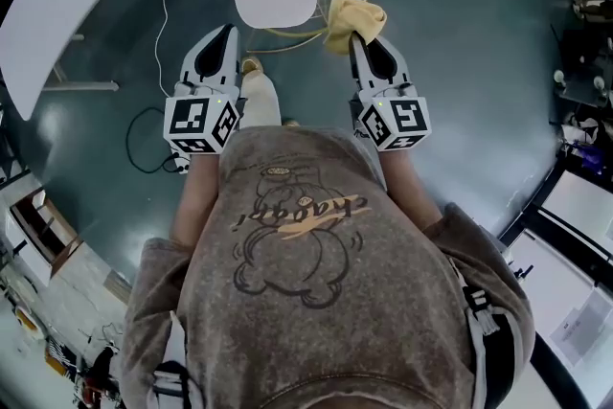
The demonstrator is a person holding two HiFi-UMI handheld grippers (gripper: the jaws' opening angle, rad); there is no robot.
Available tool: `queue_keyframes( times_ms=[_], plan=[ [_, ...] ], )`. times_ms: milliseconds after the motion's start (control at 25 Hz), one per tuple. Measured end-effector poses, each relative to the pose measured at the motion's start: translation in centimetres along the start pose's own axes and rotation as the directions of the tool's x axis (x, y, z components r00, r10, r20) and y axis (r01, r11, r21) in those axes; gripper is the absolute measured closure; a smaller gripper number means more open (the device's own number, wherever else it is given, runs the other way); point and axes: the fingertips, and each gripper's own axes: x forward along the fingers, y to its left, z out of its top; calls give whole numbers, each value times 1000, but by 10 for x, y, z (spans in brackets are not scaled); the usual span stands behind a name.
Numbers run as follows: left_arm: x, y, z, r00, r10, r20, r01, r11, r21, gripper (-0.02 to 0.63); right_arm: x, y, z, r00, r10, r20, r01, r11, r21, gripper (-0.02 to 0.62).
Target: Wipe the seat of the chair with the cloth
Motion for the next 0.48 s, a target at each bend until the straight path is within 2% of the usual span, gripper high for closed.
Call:
queue_keyframes(
  times_ms=[480],
  plan=[
    [108, 91, 53, 993, -109, -55, 111, 993, 31, 597, 133, -13, 36, 995, -98, -3, 98, 995, 23, 525]
  ],
)
